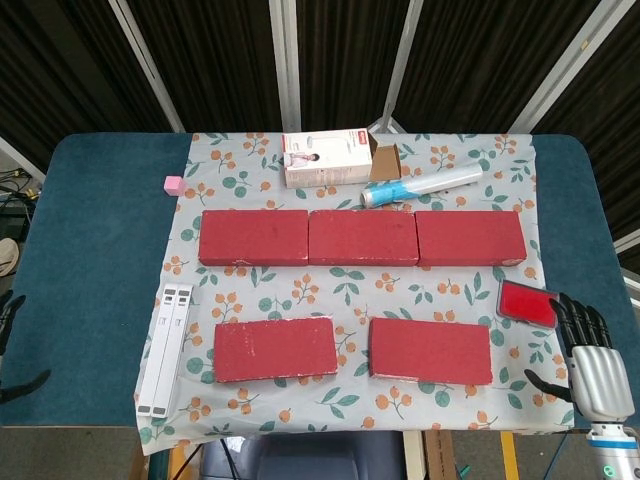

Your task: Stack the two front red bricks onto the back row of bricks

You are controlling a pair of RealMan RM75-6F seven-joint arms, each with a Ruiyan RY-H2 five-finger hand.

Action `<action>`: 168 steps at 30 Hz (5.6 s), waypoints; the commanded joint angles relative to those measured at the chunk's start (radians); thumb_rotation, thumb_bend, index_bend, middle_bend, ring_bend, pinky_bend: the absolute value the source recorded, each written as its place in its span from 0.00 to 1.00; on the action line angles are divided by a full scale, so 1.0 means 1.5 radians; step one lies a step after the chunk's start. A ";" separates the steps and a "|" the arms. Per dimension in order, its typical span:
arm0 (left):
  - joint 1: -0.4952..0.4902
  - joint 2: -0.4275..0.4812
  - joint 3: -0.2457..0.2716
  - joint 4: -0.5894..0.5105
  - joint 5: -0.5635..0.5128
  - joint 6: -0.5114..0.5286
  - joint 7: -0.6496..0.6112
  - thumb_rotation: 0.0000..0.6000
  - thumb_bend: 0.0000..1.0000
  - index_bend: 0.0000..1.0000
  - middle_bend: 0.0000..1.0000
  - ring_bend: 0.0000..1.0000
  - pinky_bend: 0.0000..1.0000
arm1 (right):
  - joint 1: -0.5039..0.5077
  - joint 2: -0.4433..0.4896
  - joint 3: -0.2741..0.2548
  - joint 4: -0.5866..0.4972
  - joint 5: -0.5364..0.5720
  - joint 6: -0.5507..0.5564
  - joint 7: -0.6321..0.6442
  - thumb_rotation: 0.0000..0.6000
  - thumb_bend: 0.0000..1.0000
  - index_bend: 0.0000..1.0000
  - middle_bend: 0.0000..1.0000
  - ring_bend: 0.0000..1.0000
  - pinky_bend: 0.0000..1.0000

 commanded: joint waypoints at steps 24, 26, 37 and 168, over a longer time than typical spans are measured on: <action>-0.002 -0.007 -0.008 -0.006 -0.011 0.000 0.015 1.00 0.00 0.06 0.00 0.00 0.13 | 0.059 0.070 -0.044 -0.164 0.051 -0.181 -0.119 1.00 0.15 0.00 0.00 0.00 0.00; -0.001 -0.007 -0.011 -0.001 -0.009 0.007 0.002 1.00 0.00 0.06 0.00 0.00 0.13 | 0.066 0.064 -0.040 -0.181 0.072 -0.195 -0.152 1.00 0.15 0.00 0.00 0.00 0.00; 0.005 -0.008 -0.018 0.025 0.000 0.027 -0.045 1.00 0.00 0.06 0.00 0.00 0.13 | 0.112 0.006 -0.024 -0.246 0.200 -0.254 -0.324 1.00 0.15 0.00 0.00 0.00 0.00; -0.021 -0.055 -0.059 0.021 -0.134 -0.010 0.098 1.00 0.00 0.06 0.00 0.00 0.13 | 0.763 -0.056 0.145 0.089 1.003 -0.571 -0.620 1.00 0.15 0.19 0.18 0.00 0.00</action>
